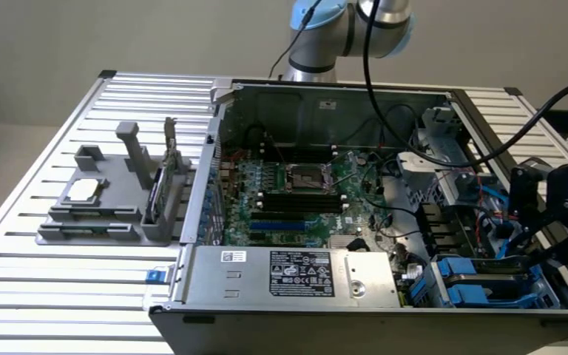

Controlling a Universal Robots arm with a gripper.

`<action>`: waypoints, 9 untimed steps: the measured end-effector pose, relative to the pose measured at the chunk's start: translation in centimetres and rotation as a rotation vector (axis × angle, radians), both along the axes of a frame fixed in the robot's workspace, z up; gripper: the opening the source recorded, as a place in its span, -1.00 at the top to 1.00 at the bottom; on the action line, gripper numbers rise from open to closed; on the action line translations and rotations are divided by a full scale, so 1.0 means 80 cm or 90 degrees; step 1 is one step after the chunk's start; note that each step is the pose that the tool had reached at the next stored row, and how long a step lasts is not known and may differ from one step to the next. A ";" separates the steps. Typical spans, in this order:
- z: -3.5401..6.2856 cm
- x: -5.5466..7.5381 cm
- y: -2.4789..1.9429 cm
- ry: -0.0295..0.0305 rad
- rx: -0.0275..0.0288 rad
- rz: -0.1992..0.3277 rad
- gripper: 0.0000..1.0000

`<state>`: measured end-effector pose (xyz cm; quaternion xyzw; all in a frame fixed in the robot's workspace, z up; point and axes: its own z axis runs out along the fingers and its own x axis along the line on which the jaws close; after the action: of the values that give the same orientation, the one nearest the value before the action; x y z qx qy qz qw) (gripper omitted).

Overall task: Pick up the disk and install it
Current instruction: 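Insert the first disk wire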

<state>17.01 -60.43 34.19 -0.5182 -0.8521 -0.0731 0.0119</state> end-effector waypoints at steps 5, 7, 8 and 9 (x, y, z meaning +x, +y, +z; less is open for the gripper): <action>-0.003 0.000 0.0000 0.0000 0.0034 0.000 0.39; -0.004 0.000 0.0000 0.0000 0.0047 0.000 0.39; -0.004 0.000 0.0000 0.0000 0.0054 0.000 0.39; -0.005 0.000 0.0000 0.0000 0.0061 0.000 0.39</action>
<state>17.03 -60.43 33.79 -0.5181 -0.8517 -0.0772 0.0143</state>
